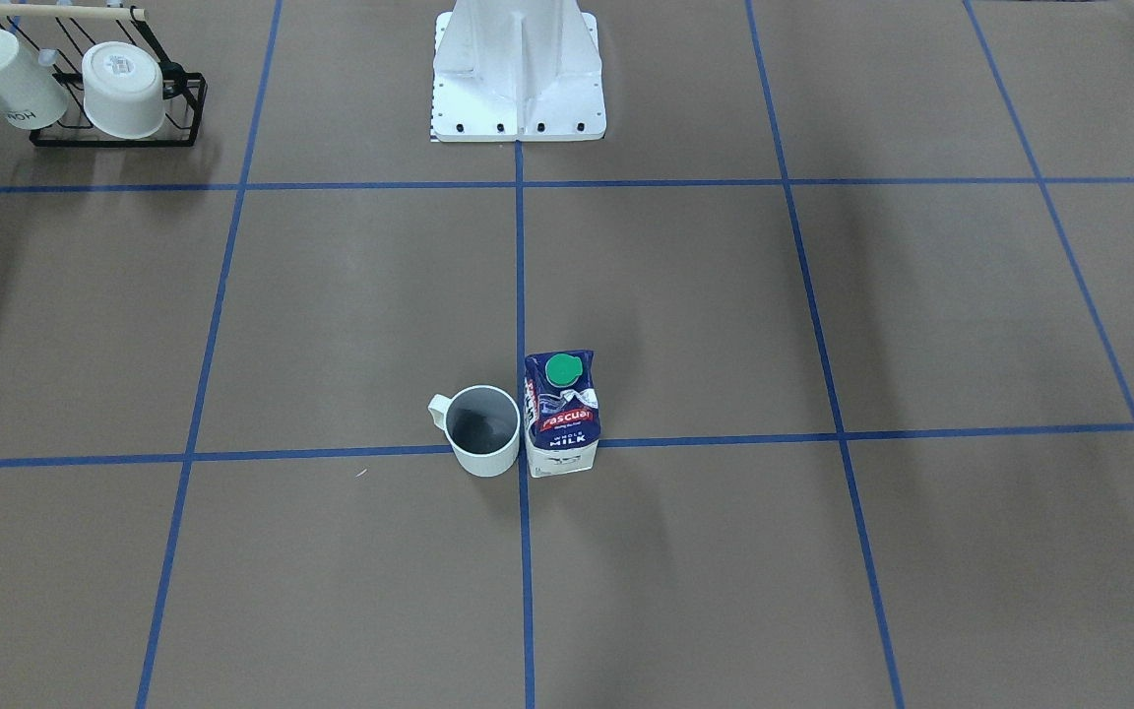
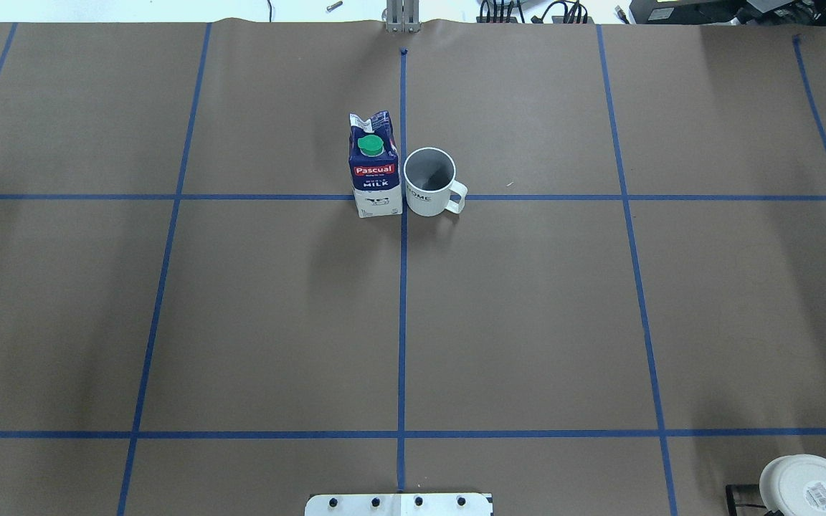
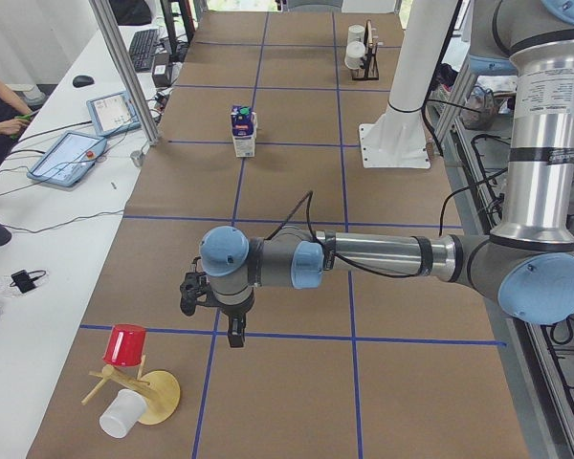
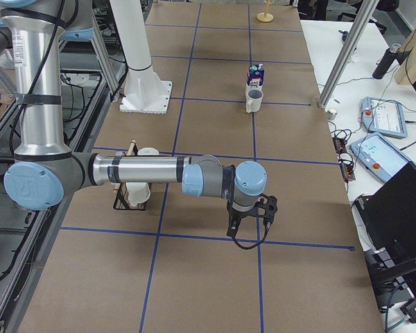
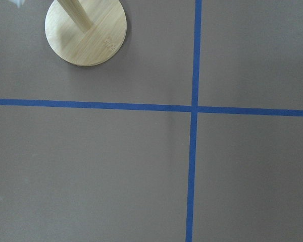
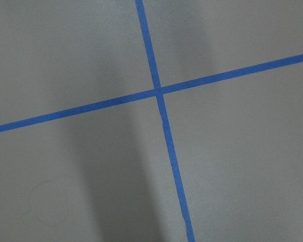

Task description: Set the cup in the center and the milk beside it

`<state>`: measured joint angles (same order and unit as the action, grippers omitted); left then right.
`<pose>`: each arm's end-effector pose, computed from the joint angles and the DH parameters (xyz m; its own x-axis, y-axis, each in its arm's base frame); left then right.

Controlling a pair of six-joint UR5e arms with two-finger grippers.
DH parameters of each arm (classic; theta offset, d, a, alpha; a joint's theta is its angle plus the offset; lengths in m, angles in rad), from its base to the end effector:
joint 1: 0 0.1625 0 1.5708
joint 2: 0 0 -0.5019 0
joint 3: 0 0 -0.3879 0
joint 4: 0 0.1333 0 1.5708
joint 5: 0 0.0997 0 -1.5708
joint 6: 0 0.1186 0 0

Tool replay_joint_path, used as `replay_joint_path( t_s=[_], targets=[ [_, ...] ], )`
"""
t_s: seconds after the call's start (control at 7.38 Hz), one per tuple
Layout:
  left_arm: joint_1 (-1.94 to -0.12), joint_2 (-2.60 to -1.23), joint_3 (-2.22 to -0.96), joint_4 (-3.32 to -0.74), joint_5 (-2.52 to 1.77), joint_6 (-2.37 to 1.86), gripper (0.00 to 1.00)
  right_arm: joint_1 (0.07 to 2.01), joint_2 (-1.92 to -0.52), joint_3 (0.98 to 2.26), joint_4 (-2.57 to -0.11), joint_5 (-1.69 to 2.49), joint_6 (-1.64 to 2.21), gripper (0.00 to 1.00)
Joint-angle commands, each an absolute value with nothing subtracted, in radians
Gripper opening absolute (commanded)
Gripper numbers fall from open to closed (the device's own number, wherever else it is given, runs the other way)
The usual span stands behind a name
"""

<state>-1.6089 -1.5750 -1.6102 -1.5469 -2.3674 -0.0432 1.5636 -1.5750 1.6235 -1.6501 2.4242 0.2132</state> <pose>-0.0672 -0.4888 0.7284 0.6969 -0.0557 -0.7150 0.0682 0.9976 -0.0112 0.0405 -0.4829 0.7266 0.6442 0.2295 0.7296 -0.1321 0.9730 -0.1895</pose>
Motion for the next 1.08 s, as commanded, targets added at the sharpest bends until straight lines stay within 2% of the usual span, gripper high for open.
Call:
replay_joint_path(
  t_s=[0.0, 0.95],
  targets=[
    [-1.608, -1.575, -1.611, -1.548, -2.370, -0.046, 0.98, 1.565, -1.575, 1.626, -1.655, 2.424, 0.215, 1.00],
    [-1.608, -1.572, -1.601, -1.551, -2.370, -0.035, 0.98, 1.565, -1.580, 1.629, -1.647, 2.430, 0.216, 1.00]
  ],
)
